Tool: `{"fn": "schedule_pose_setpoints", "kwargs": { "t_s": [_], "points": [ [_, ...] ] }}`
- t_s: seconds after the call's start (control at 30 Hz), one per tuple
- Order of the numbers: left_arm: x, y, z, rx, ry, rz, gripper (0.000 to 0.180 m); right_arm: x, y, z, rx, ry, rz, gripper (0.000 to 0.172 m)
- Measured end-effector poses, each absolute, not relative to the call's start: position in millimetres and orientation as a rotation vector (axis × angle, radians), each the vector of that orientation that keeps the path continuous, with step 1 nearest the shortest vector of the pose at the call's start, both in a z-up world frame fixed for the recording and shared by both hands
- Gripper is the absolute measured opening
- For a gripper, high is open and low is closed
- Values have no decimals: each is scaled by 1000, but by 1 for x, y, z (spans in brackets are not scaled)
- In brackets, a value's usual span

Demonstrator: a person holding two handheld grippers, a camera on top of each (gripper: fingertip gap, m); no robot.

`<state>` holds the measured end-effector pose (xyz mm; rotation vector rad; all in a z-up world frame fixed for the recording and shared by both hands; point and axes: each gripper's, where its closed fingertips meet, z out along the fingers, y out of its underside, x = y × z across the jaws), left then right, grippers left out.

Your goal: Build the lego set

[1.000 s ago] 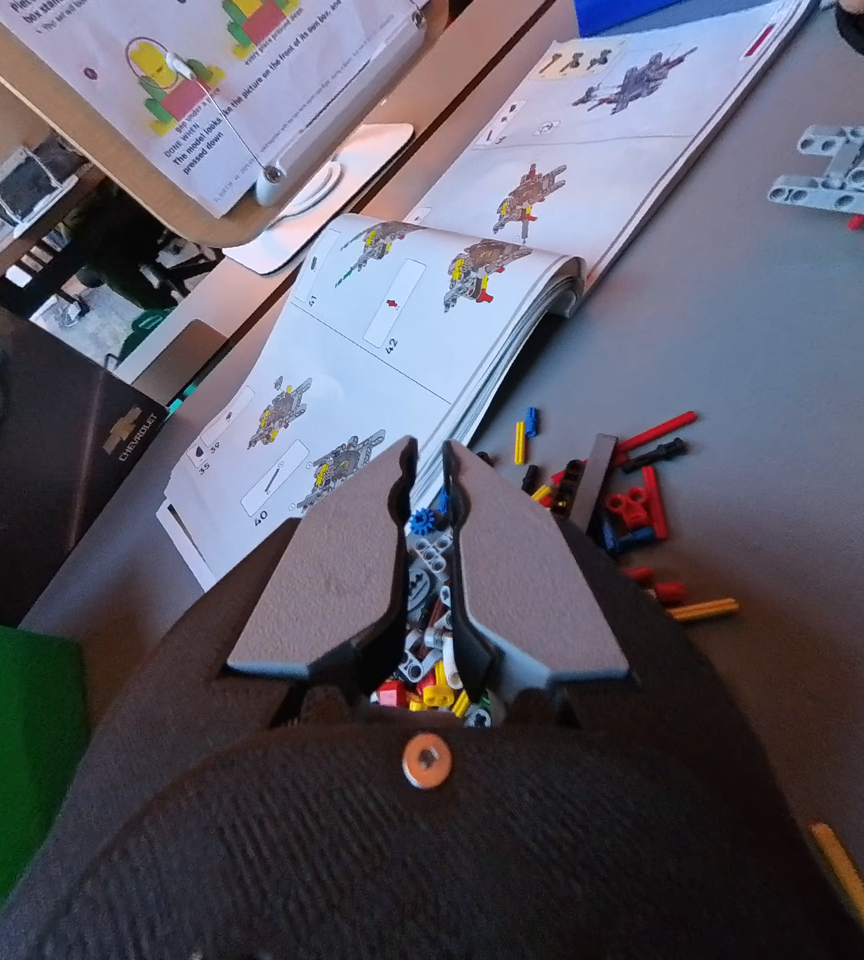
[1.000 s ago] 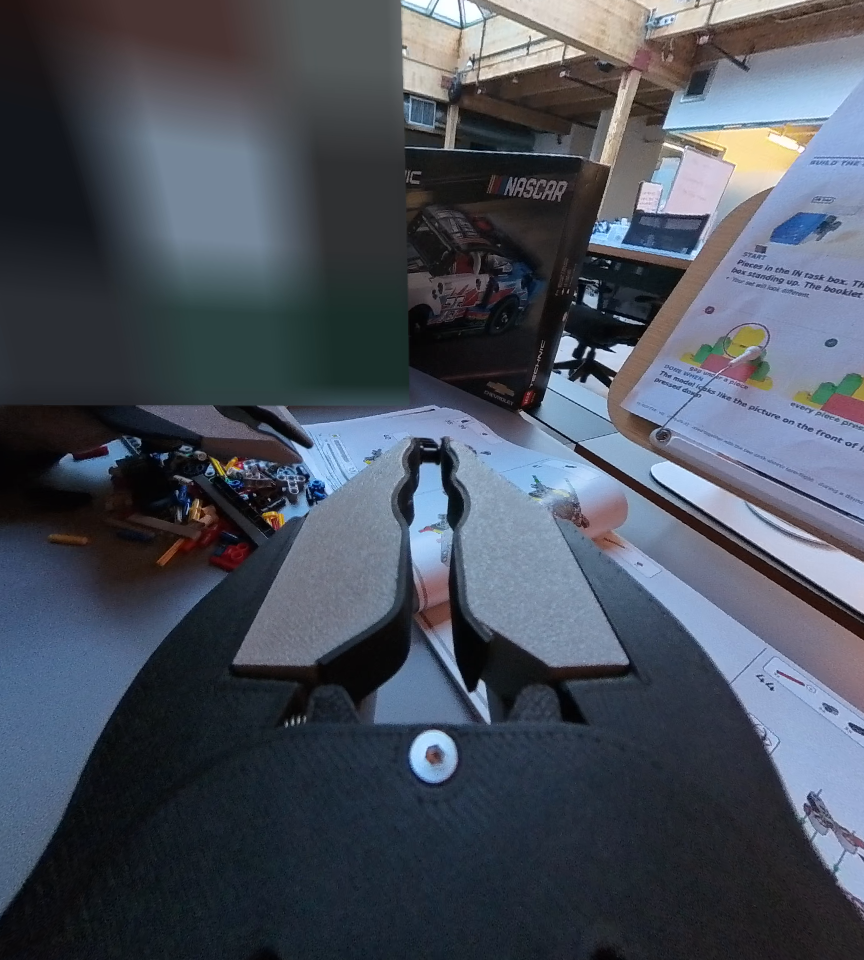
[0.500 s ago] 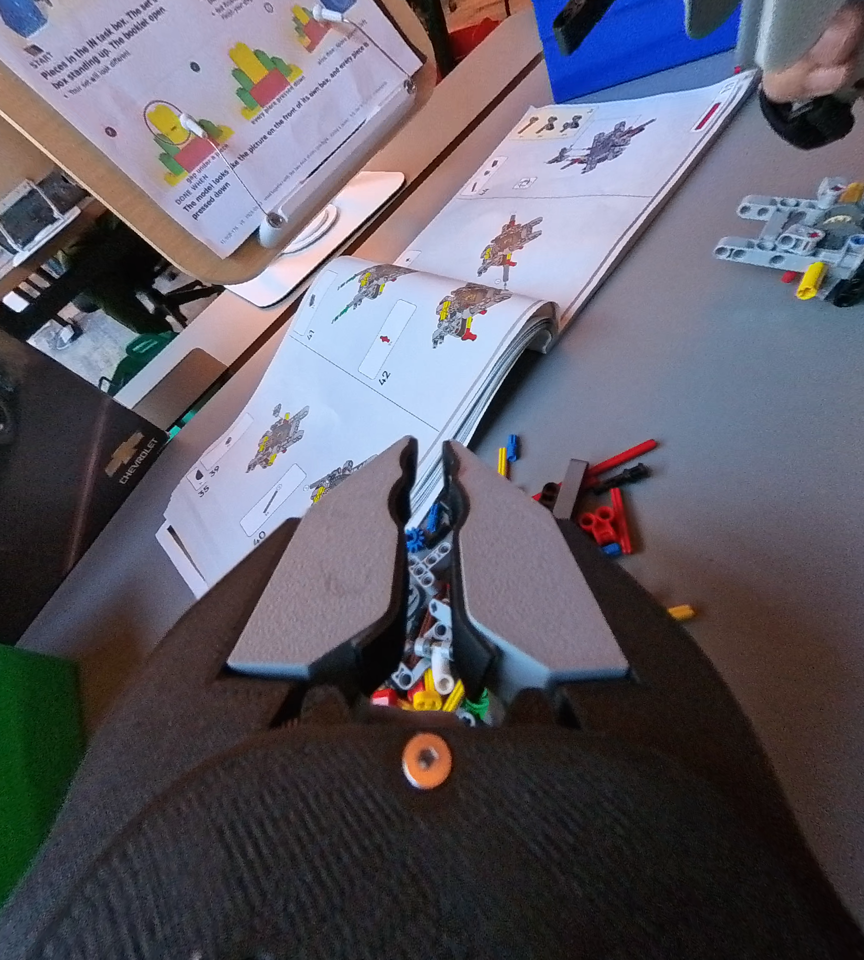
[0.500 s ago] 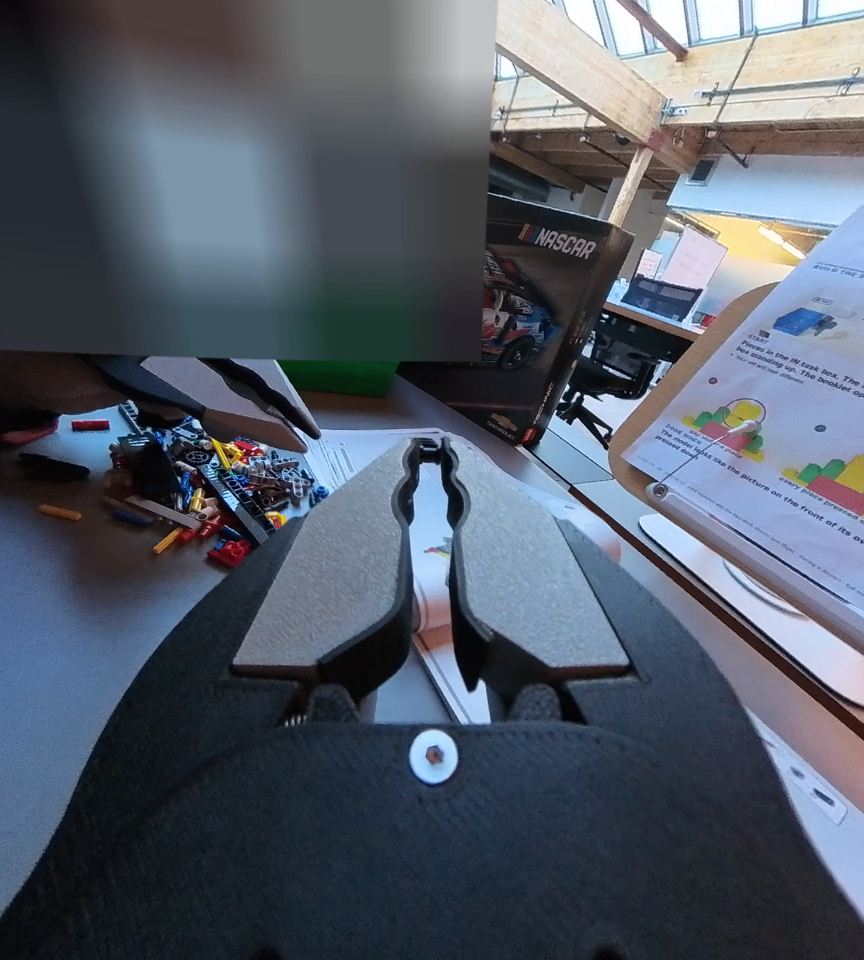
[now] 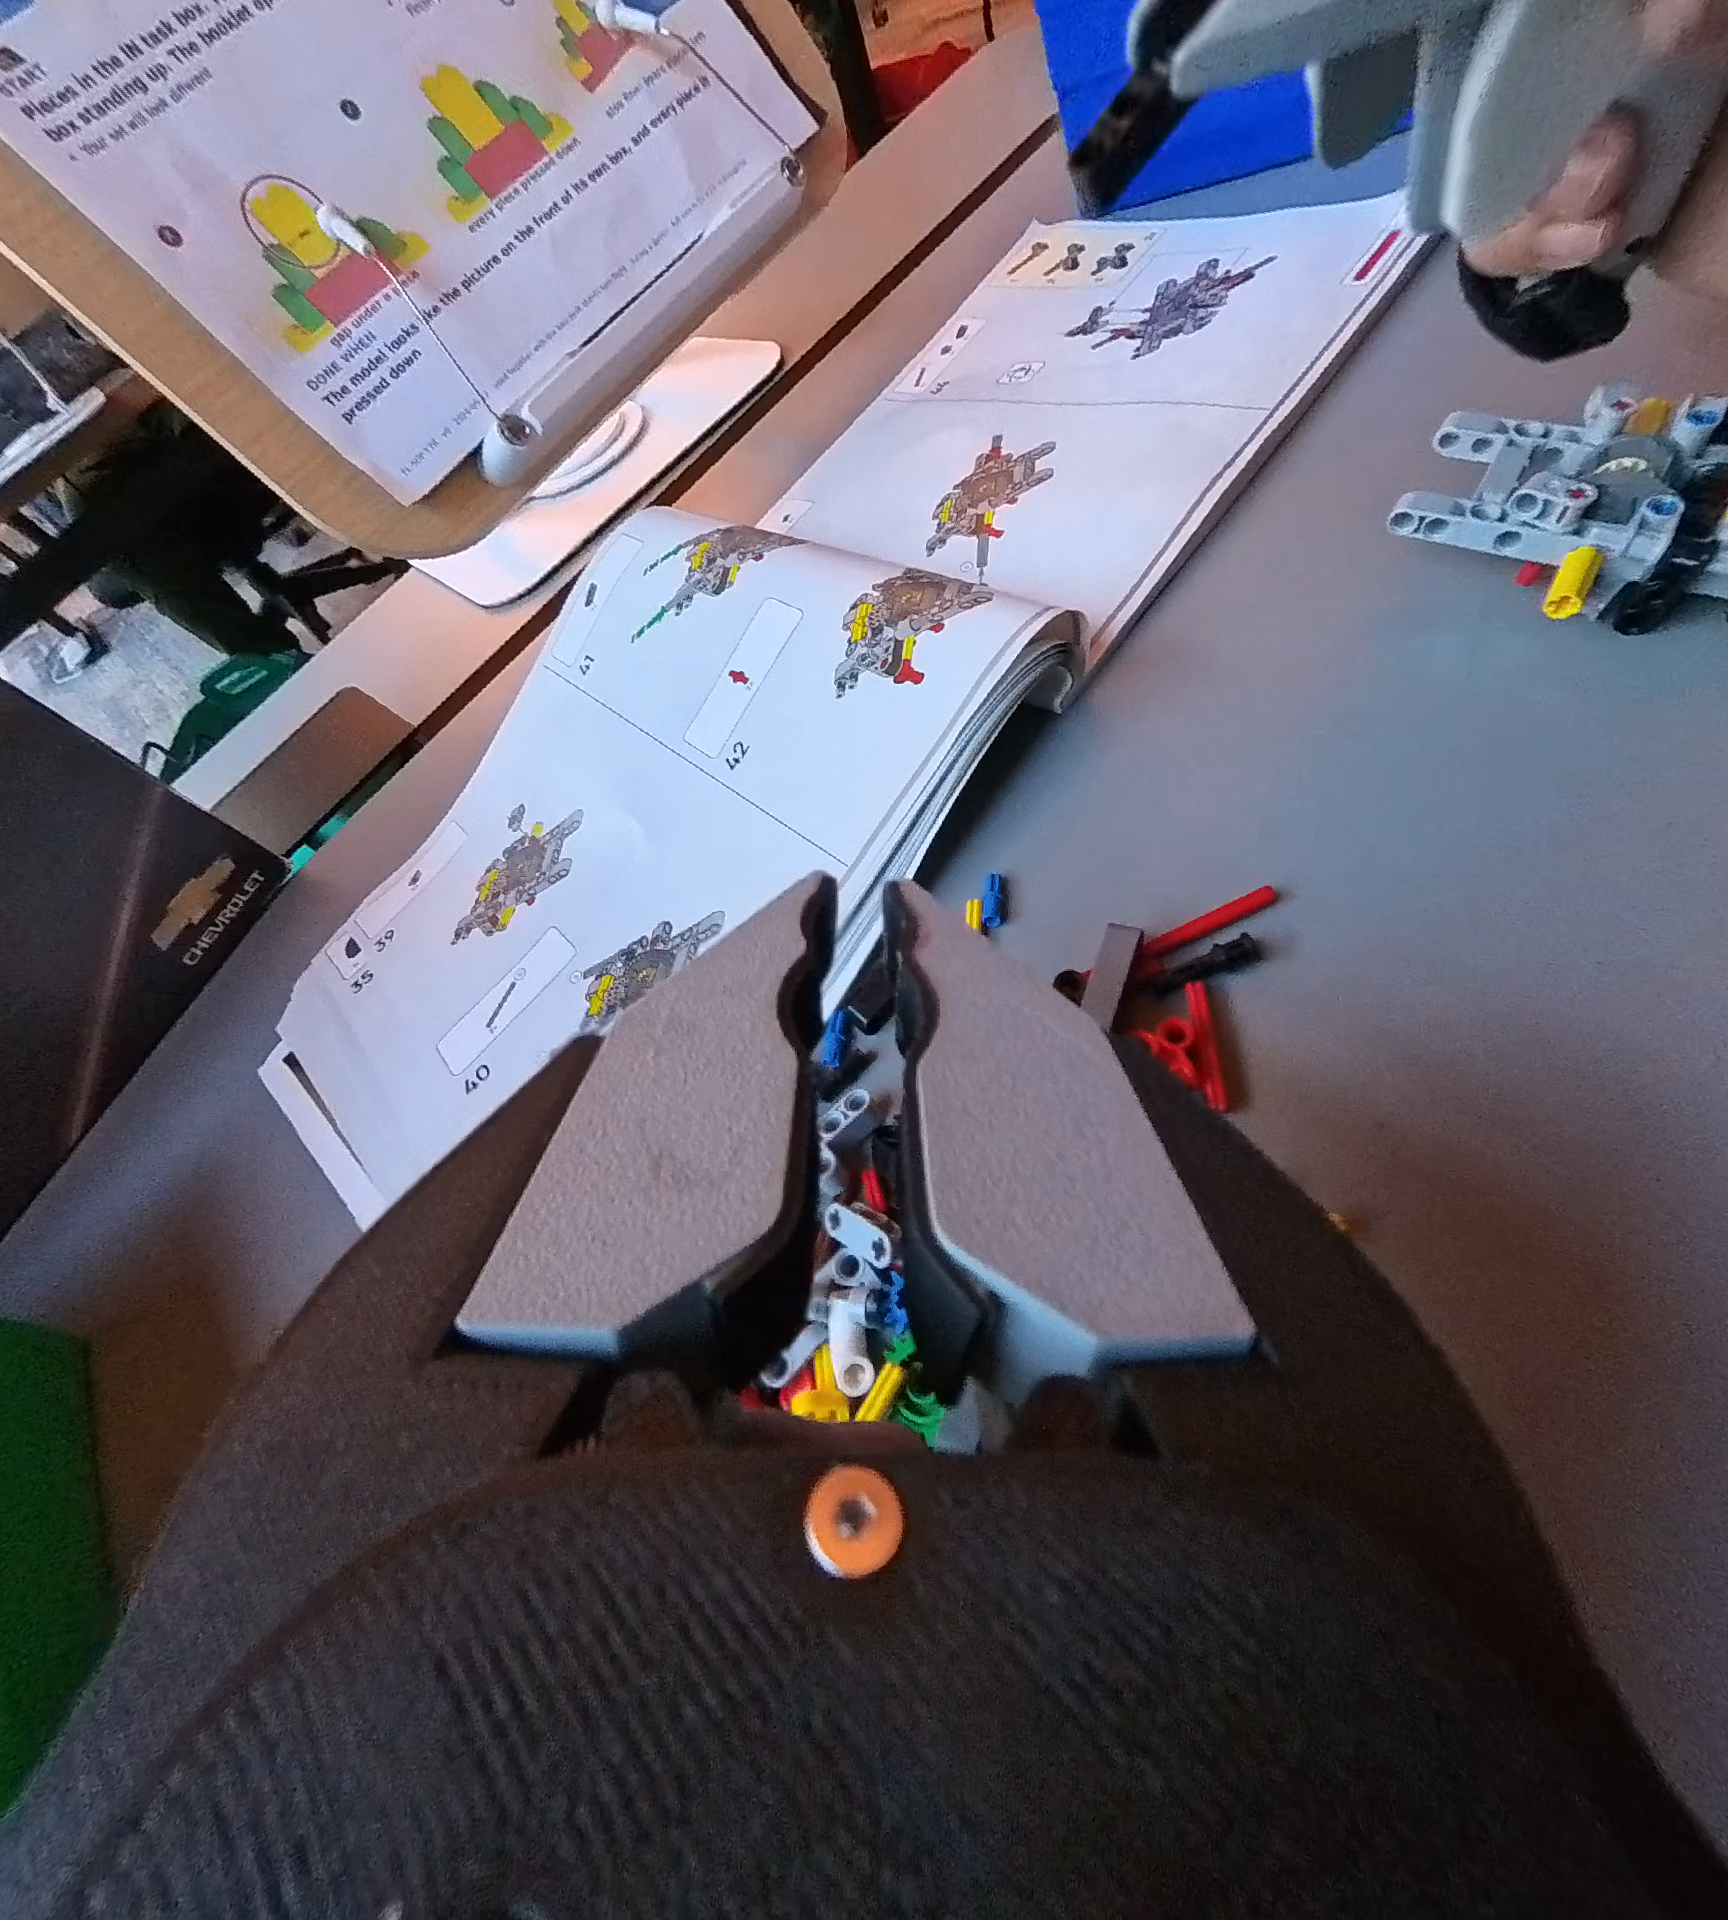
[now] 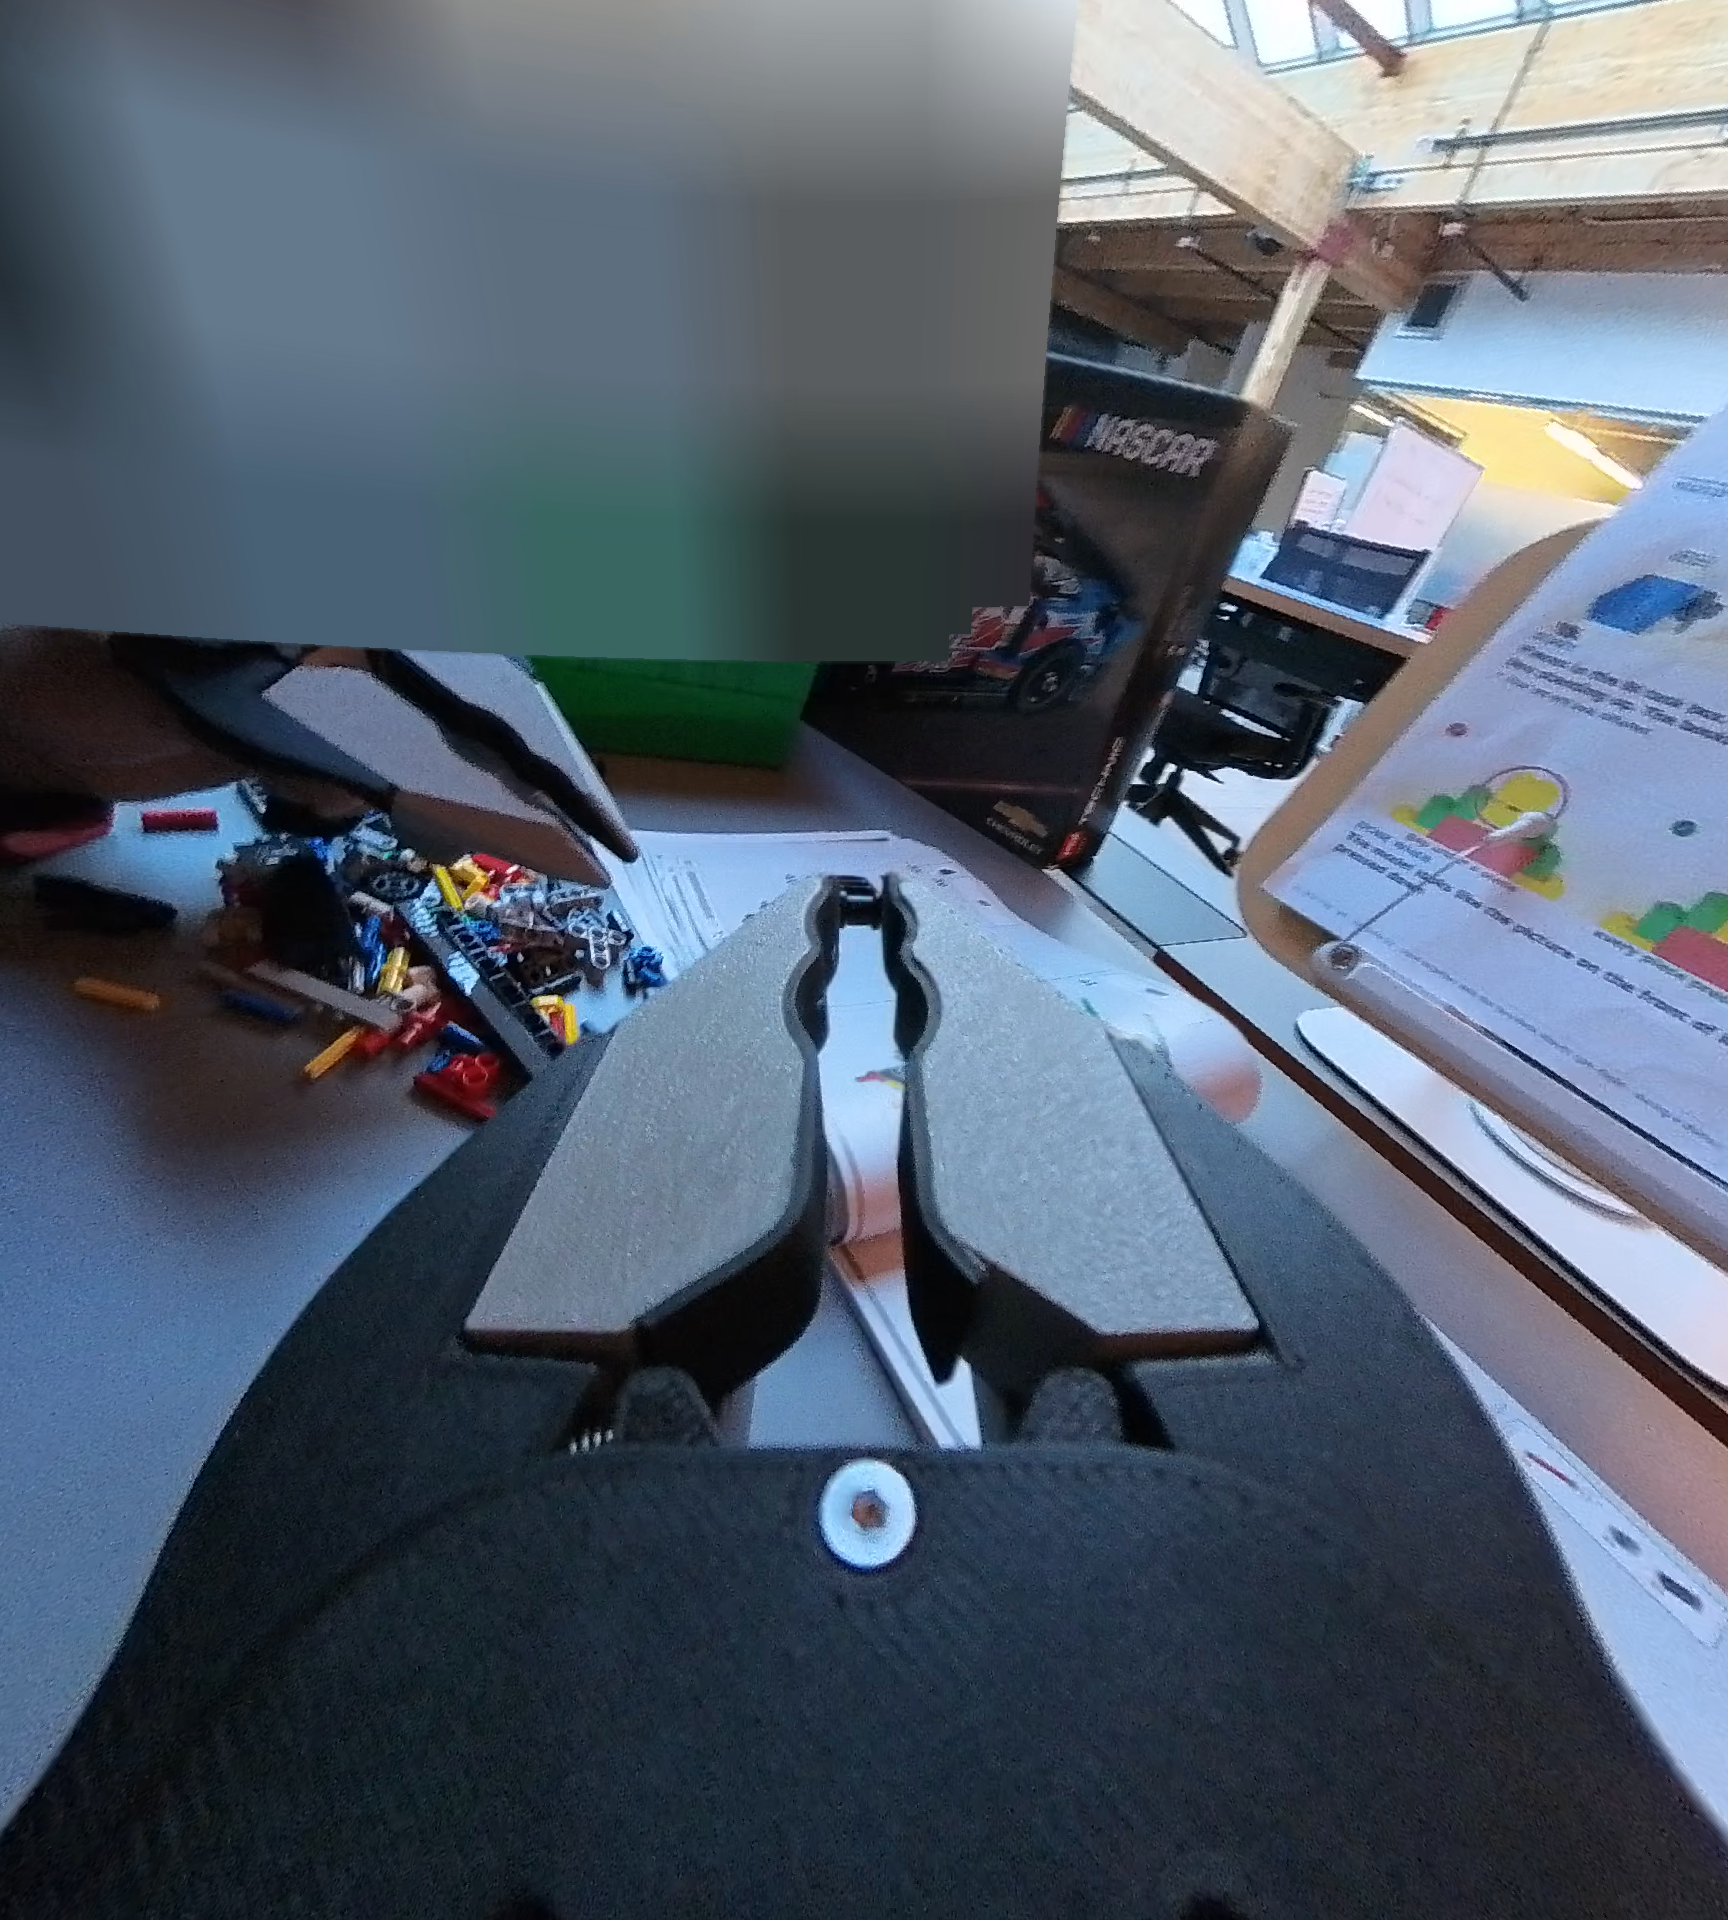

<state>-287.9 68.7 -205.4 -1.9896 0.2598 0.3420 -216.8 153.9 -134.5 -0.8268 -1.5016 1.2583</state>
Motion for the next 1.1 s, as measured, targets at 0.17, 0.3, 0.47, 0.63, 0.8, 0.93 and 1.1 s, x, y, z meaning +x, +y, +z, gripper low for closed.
{"fn": "schedule_pose_setpoints", "kwargs": {
  "t_s": [0.17,0.3,0.47,0.63,0.8,0.93,1.1],
  "points": [
    [-283,69,-208,-2003,260,306,7,-213,139,-137,-679,-1553,1207,5],
    [-277,69,-206,-1999,288,316,6,-212,137,-136,-649,-1563,1162,5],
    [-276,69,-204,-1990,289,317,6,-213,134,-140,-644,-1580,1149,5],
    [-276,70,-207,-2002,284,294,6,-215,133,-144,-646,-1599,1127,5],
    [-275,70,-210,-2014,285,282,7,-221,141,-150,-752,-1610,1127,5],
    [-274,71,-211,-2015,287,274,7,-227,163,-152,-1037,-1527,1321,4],
    [-273,71,-212,-2019,295,277,7,-224,179,-144,-1163,-1404,1560,4]
  ]
}}
